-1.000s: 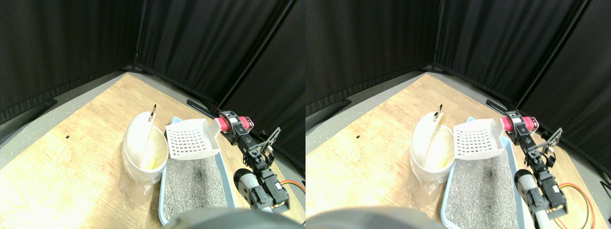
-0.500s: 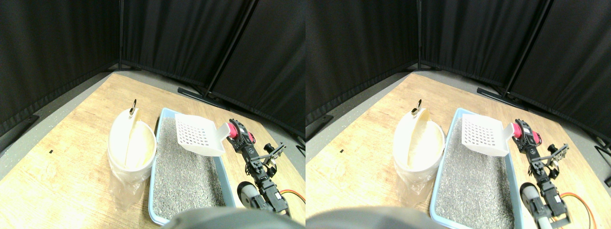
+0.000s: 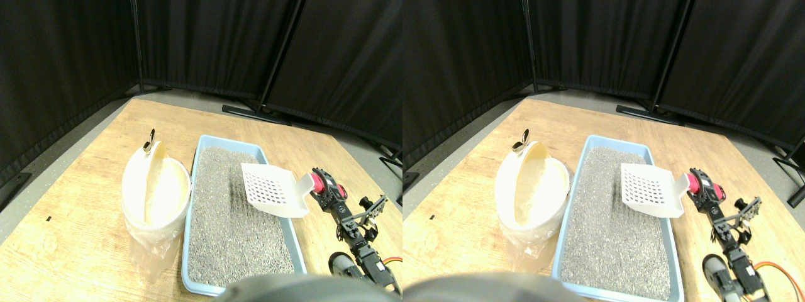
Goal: Scoop (unimanual)
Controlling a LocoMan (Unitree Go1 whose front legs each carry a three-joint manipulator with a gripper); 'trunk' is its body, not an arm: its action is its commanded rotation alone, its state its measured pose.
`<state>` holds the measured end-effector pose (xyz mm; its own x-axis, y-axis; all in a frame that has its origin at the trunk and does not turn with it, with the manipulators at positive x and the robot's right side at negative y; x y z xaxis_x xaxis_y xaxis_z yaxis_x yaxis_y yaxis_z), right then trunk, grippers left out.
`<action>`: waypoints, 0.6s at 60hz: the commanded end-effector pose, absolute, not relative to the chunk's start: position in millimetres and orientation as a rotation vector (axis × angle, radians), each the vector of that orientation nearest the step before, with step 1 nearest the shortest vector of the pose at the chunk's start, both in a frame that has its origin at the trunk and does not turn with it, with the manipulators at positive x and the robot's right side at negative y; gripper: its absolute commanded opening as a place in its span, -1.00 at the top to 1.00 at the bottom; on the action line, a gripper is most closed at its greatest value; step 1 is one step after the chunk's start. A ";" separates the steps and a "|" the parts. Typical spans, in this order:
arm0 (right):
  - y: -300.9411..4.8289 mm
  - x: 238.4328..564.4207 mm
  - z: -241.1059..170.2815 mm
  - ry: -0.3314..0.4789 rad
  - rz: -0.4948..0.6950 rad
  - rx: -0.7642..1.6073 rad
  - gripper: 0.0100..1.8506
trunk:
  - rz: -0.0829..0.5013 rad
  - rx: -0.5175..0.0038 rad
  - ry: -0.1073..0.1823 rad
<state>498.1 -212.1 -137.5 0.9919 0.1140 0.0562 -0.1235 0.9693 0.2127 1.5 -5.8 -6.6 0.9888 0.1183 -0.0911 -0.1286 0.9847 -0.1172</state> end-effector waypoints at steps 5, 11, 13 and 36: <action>-215.8 498.8 -144.1 -0.069 0.132 0.279 0.95 | 0.126 -0.146 0.071; -214.7 497.5 -151.1 -0.053 0.095 0.306 0.95 | 0.127 -0.145 0.073; -213.3 496.9 -152.7 -0.050 0.097 0.308 0.95 | 0.126 -0.146 0.074; -202.7 501.8 -165.1 -0.019 0.074 0.372 0.95 | 0.133 -0.159 0.076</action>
<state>500.0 -205.8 -173.4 0.9967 0.0774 -0.0237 -0.0648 0.9381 0.3401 0.4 -5.3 -6.6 0.9885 0.1217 -0.0893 -0.1324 0.9832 -0.1254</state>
